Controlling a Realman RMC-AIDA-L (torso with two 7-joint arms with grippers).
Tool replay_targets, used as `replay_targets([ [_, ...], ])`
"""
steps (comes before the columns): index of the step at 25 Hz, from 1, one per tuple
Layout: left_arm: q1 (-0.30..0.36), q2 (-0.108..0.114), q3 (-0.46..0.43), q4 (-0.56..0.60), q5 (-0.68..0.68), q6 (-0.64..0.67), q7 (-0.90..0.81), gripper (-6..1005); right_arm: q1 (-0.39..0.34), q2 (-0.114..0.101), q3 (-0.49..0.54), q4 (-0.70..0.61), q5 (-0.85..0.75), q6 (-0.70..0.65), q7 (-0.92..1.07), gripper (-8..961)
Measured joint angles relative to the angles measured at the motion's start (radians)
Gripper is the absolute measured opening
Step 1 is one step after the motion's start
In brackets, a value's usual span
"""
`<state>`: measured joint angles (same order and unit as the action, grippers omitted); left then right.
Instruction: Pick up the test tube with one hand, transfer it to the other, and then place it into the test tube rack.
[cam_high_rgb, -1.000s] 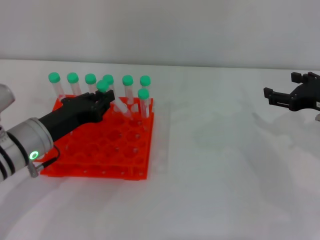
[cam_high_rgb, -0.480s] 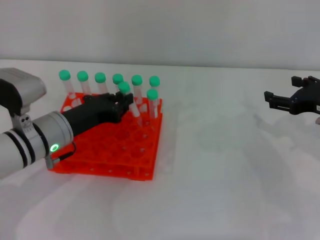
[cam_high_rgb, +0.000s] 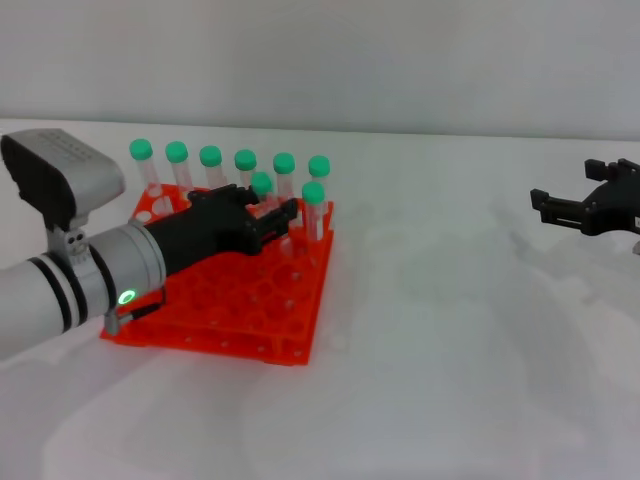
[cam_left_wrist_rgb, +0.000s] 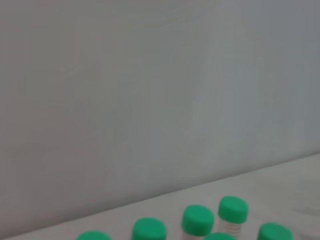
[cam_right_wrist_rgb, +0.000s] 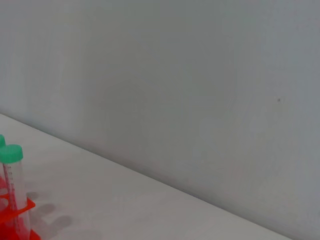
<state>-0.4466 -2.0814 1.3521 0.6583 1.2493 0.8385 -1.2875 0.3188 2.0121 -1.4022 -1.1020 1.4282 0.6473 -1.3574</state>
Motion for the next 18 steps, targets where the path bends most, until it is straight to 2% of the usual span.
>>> replay_targets([
  [3,0.016,0.000,0.027,0.037,-0.003,0.008,0.010,384,0.000,-0.001,0.003,0.008,-0.001,-0.001,-0.002,869],
  [9,0.142,-0.003,0.057,0.201,-0.013,0.012,0.011,625,-0.003,-0.002,0.007,0.012,-0.007,-0.001,-0.008,869],
  [12,0.208,-0.003,0.059,0.264,-0.043,0.033,0.013,813,-0.010,-0.004,0.009,0.011,-0.007,0.001,-0.014,869],
  [15,0.273,0.001,0.047,0.309,-0.094,0.070,0.036,812,-0.021,-0.006,0.022,0.004,-0.007,0.007,-0.022,869],
  [18,0.349,0.001,0.011,0.341,-0.191,0.139,0.129,812,-0.037,-0.007,0.056,0.002,-0.003,0.016,-0.044,869],
])
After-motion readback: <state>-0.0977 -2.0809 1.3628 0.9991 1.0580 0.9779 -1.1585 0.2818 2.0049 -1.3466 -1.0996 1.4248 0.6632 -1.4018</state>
